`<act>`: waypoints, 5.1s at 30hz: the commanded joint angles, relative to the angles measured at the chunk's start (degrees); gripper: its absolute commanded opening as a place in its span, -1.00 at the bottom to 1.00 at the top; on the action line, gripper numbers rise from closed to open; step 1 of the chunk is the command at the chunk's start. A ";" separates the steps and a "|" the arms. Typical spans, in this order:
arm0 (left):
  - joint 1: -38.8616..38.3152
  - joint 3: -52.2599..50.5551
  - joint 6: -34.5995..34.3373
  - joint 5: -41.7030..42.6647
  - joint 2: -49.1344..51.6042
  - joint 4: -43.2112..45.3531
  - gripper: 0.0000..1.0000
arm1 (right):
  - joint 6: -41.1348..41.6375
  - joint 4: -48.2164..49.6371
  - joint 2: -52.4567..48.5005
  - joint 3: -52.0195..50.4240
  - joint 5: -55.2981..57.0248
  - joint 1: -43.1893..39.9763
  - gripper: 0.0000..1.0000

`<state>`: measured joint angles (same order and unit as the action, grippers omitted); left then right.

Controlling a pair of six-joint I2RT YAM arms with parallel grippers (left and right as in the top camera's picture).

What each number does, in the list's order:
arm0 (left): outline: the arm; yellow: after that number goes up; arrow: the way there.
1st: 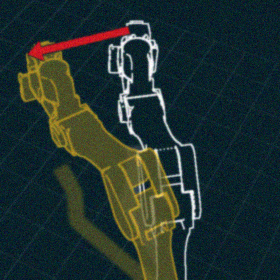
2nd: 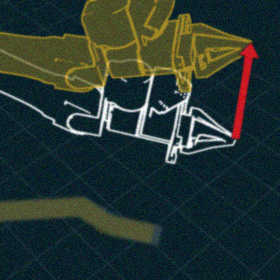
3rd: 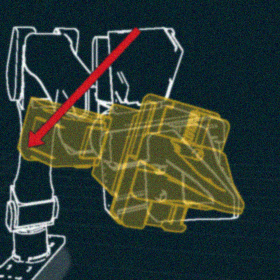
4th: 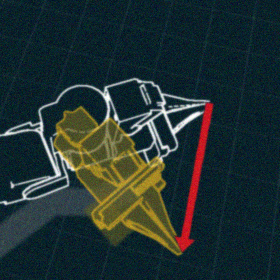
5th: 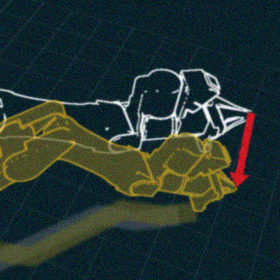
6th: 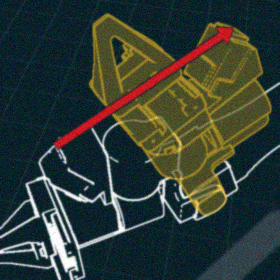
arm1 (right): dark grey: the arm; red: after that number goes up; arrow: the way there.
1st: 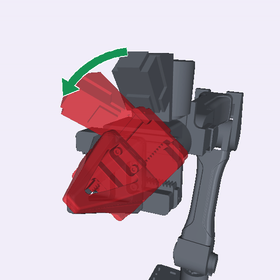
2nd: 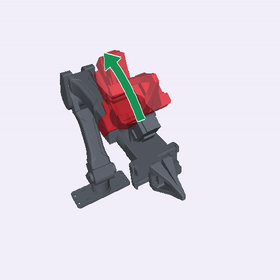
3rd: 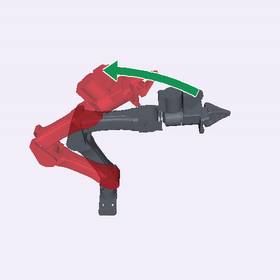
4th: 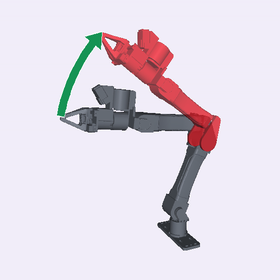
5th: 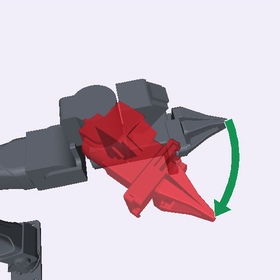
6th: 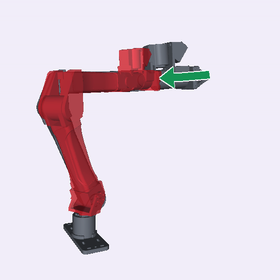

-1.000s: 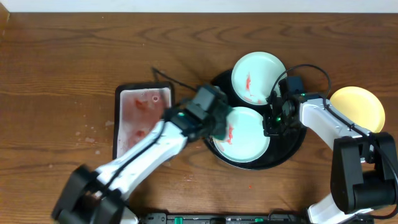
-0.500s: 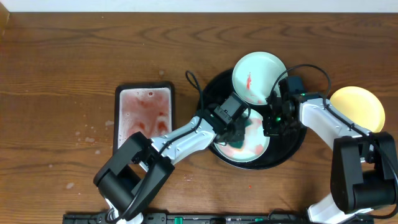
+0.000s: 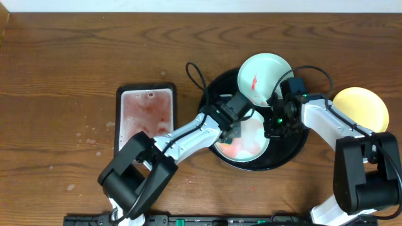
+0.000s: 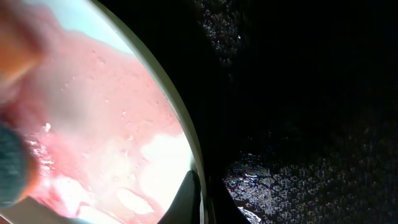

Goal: Clean dirty plates on tray and stack at the side
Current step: 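Scrub the mint plate with the sponge while right gripper holds it, then return the sponge to the sink tray with the left gripper, then tilt the mint plate up on edge with the right gripper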

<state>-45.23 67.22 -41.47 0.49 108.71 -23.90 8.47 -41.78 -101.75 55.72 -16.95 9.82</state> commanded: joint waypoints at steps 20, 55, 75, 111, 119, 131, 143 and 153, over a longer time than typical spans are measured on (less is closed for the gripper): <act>-0.33 -0.70 2.27 18.91 7.13 2.25 -0.86 | -0.44 0.61 -2.84 -1.20 4.74 0.39 -0.97; -1.92 1.42 3.85 27.41 7.02 9.68 -0.85 | -0.90 0.63 -2.84 -1.20 5.11 0.39 -0.97; -0.33 6.54 2.82 -28.37 -0.28 -20.17 -0.85 | -0.85 0.72 -2.82 -1.20 5.07 0.39 -0.97; 37.24 -12.72 17.46 1.20 -30.82 -23.41 -0.35 | 6.54 -4.55 29.00 -1.18 47.56 20.37 -0.98; 38.21 -12.72 17.68 7.13 -35.69 -23.80 0.12 | 6.54 -4.76 29.00 -1.18 66.88 33.68 -0.98; 38.21 -12.74 17.66 7.89 -43.12 -27.71 0.63 | 6.49 -4.72 29.03 -0.83 90.20 49.81 -0.98; 38.21 -12.74 17.66 7.89 -43.12 -27.67 0.64 | 5.60 -4.72 29.16 -0.57 92.15 54.47 -0.98; 38.21 -12.74 17.66 7.89 -43.12 -27.67 0.65 | 5.60 -4.74 29.16 -0.57 92.15 54.45 -0.98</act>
<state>-7.27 54.43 -24.08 7.86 65.78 -51.24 13.58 -46.61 -73.17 54.41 72.58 63.83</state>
